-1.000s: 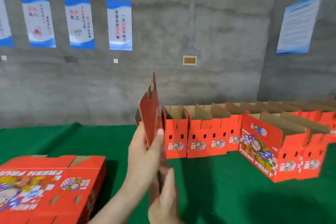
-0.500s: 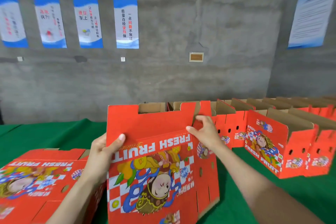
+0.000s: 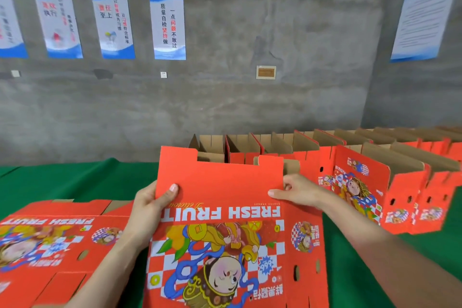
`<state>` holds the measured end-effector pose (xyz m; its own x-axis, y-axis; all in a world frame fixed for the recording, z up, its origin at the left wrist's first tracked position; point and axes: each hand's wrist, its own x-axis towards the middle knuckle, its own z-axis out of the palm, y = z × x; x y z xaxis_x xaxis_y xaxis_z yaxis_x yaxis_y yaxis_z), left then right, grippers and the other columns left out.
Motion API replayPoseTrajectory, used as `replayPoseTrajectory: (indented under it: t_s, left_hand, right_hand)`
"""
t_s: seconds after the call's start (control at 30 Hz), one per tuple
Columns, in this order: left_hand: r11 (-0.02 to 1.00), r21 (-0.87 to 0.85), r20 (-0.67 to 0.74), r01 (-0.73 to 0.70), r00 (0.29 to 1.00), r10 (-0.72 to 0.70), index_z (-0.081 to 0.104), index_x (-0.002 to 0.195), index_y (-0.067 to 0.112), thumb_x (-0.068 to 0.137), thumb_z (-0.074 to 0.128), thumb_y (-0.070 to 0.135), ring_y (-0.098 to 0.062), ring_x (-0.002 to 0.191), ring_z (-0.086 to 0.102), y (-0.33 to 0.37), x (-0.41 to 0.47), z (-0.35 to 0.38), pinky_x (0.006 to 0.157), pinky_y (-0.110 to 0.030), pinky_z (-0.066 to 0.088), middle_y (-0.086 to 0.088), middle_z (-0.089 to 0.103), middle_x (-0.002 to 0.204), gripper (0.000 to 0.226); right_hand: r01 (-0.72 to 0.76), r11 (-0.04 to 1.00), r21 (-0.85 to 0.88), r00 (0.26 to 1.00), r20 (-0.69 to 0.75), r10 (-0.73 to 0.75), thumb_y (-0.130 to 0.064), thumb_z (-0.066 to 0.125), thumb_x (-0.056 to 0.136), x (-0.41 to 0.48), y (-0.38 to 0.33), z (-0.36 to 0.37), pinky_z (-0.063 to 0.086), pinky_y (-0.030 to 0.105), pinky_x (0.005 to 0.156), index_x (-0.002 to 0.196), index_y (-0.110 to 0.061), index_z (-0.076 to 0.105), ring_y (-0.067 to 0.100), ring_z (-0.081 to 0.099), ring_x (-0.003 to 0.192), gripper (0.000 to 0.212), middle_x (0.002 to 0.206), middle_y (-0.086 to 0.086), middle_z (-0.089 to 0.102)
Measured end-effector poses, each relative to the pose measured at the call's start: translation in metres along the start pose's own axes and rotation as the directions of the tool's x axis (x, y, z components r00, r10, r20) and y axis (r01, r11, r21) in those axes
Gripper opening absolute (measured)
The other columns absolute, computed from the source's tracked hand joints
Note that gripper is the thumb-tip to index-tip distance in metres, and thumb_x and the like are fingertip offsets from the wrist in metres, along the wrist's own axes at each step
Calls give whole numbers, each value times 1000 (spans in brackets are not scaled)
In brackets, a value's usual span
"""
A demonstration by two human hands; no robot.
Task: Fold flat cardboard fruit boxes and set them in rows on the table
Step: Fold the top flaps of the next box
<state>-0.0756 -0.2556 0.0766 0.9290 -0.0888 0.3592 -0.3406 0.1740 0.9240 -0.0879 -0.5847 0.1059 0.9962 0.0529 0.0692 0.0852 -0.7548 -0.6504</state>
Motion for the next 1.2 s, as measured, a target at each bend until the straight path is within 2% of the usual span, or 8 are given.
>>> replayPoseTrajectory:
  t_s: [0.17, 0.33, 0.47, 0.63, 0.7, 0.9, 1.0, 1.2]
  left_hand:
    - [991, 125, 18, -46, 999, 44, 62, 84, 9, 81, 60, 47, -13, 56, 67, -3, 6, -5, 50, -21, 51, -7, 72, 69, 38]
    - [958, 227, 20, 174, 983, -183, 76, 74, 7, 81, 15, 71, -15, 75, 71, 6, 24, -34, 77, -27, 50, -9, 74, 80, 89]
    - [880, 451, 120, 153, 966, -229, 77, 89, 11, 97, 28, 46, -23, 83, 72, 16, 31, -48, 88, -42, 52, -8, 75, 93, 61]
    - [860, 476, -42, 184, 981, -187, 68, 97, 20, 99, 38, 45, -26, 78, 69, 15, 32, -41, 79, -43, 54, -3, 72, 94, 39]
    - [792, 601, -65, 106, 994, -84, 63, 90, 26, 86, 59, 29, -21, 66, 65, 14, 30, -38, 73, -42, 57, 0, 71, 77, 7]
    - [606, 786, -24, 123, 985, -169, 65, 48, 18, 74, 50, -11, -11, 45, 64, 5, 19, -21, 41, -20, 49, 3, 62, 43, 42]
    - [563, 822, -117, 83, 993, 24, 74, 69, 6, 80, 55, -4, -30, 80, 69, -1, 11, -7, 54, -25, 38, -17, 71, 72, 24]
    - [686, 724, -258, 72, 950, 174, 72, 98, 1, 84, 47, -7, -37, 96, 65, -29, -19, 1, 71, -36, 42, -21, 70, 101, 29]
  right_hand:
    - [-20, 988, 152, 1000, 14, 18, -36, 60, 92, -12, -11, -7, 42, 18, 44, 90, -29, 62, 6, 59, 48, 8, 80, -8, 70]
    - [127, 965, 228, 989, -101, -107, -28, 60, 93, -24, -21, -25, 42, 13, 48, 90, -25, 65, 2, 57, 52, 7, 77, -6, 68]
    - [269, 931, 247, 961, -138, -241, -23, 60, 92, -39, -23, -27, 49, 11, 76, 94, -39, 67, -9, 62, 90, 18, 97, -25, 67]
    - [325, 920, 218, 939, -194, -286, -25, 60, 91, -45, -24, -15, 44, 15, 92, 98, -41, 64, -2, 52, 114, 18, 124, -12, 54]
    - [334, 915, 228, 931, -232, -282, -33, 59, 87, -49, -21, -7, 43, 8, 87, 99, -42, 64, -6, 51, 114, 15, 125, -14, 52]
    - [208, 965, 159, 963, -204, -174, -30, 56, 92, -56, 7, 13, 46, 20, 91, 100, -42, 59, 12, 55, 111, 15, 117, -4, 54]
    - [113, 975, 194, 975, -210, -72, -31, 56, 93, -60, 25, 21, 43, 39, 102, 103, -32, 66, 15, 53, 115, 14, 122, -2, 54]
    - [40, 892, 451, 912, -381, 152, -55, 44, 90, -71, 28, 49, 46, 27, 84, 94, -7, 71, 10, 62, 87, 56, 100, 12, 66]
